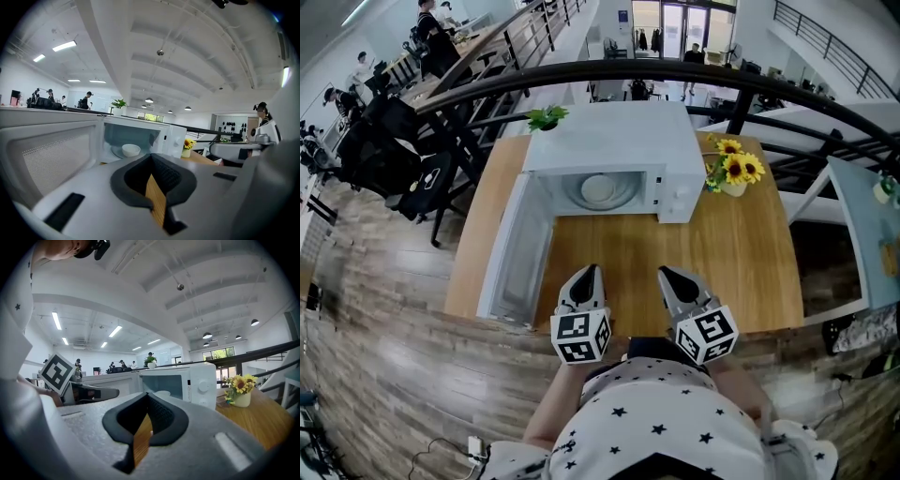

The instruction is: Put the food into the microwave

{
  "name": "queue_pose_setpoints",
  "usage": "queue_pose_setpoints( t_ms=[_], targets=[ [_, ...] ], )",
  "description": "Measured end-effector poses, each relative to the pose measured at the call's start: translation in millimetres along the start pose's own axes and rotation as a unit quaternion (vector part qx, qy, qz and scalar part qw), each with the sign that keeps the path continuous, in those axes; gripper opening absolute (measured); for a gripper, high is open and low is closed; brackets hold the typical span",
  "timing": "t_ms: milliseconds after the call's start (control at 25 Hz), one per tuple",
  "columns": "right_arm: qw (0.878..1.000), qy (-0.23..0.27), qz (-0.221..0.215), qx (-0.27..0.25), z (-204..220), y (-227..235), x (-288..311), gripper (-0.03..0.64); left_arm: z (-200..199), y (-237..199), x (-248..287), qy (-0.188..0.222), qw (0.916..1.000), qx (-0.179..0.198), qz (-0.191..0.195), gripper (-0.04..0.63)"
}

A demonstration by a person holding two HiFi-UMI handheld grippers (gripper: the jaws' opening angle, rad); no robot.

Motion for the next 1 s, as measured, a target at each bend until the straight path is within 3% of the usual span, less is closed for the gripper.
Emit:
queue_pose_setpoints(
  t_ms=[1000],
  targets=[
    [1.000,-0.009,0.008,0.007,1.8,13.2,9.7,0.005,5.5,-2.0,16.8,-0.011,0.9999,-0.009,0.003,0.003]
  ],
)
Point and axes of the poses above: the fingertips, and each gripper's own axes: x forward along the fingers, y to its right, z out of its underside, the point moved 10 cm from there along -x, backward along the fingers, and after that the axes turned 4 degrees about y, right-handed, at the moved point
